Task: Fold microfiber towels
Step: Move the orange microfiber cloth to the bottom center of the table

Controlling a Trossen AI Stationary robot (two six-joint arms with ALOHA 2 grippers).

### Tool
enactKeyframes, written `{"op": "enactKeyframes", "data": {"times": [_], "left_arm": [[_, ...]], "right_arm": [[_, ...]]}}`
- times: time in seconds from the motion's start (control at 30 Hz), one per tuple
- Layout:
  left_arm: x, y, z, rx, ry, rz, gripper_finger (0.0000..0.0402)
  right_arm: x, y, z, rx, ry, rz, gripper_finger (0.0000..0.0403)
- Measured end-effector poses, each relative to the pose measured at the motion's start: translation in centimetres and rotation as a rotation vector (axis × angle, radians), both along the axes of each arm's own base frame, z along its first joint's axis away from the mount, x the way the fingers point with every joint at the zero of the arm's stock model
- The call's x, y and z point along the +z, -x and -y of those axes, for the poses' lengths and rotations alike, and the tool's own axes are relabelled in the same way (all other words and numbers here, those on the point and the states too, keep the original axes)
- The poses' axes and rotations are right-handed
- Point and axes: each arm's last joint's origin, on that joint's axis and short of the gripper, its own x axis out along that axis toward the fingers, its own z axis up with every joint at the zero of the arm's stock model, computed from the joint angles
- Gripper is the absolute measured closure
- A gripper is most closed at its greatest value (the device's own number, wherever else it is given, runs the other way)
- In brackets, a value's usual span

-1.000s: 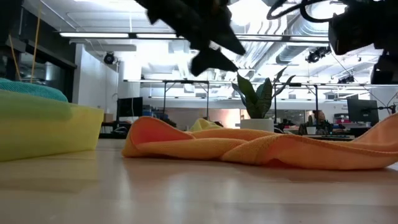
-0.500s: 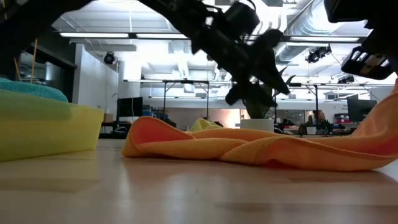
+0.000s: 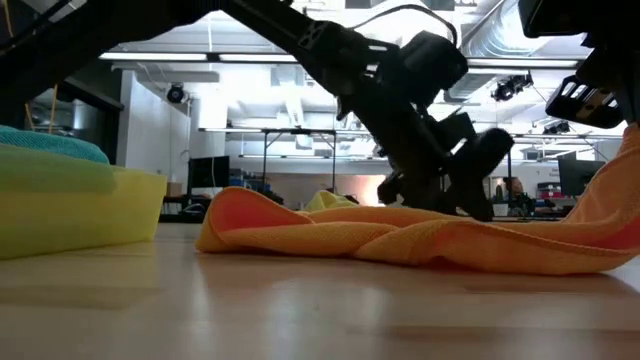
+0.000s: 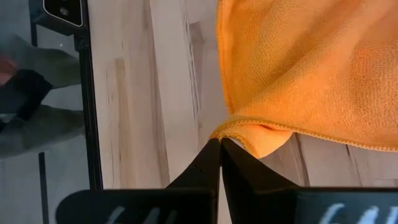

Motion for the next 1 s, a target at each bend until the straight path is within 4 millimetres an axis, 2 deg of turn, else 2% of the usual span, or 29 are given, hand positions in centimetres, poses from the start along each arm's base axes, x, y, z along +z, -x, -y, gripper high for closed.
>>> {"op": "enactKeyframes", "data": {"times": [0.1, 0.23, 0.33, 0.43, 0.5, 0.57, 0.8, 0.9, 1.0], "left_arm": [[-1.1, -0.1, 0.1, -0.015, -0.004, -0.017, 0.0197], [-1.5, -0.1, 0.2, -0.069, 0.029, -0.027, 0.0216], [-1.2, 0.1, 0.4, -0.105, -0.016, -0.063, 0.0275], [-0.3, 0.7, 0.2, -0.174, -0.023, -0.117, 0.0371], [0.8, 1.2, -0.2, -0.199, -0.016, -0.137, 0.0387], [2.4, 1.8, -0.8, -0.214, -0.033, -0.147, 0.0393], [10.4, 5.0, -3.5, -0.216, -0.107, -0.131, 0.04], [14.9, 7.0, -4.2, -0.18, -0.137, -0.079, 0.04], [18.9, 9.4, -5.1, -0.118, -0.18, -0.044, 0.0401]], "right_arm": [[0.0, 0.0, 0.0, -0.001, -0.001, 0.0, 0.0403], [0.0, 0.0, 0.0, -0.002, -0.001, 0.0, 0.0403], [0.0, 0.0, 0.0, 0.005, 0.003, 0.002, 0.0403], [-0.1, 0.0, 0.1, -0.013, 0.029, 0.003, 0.0403], [-0.1, 0.1, 0.2, -0.034, 0.046, 0.001, 0.0403], [-0.2, 0.1, 0.5, -0.053, 0.059, -0.008, 0.0403], [0.1, 0.4, 1.5, -0.117, 0.107, -0.047, 0.0403], [1.4, 0.8, 2.4, -0.195, 0.149, -0.05, 0.0403], [3.7, 1.4, 3.5, -0.296, 0.206, -0.009, 0.0403]]}}
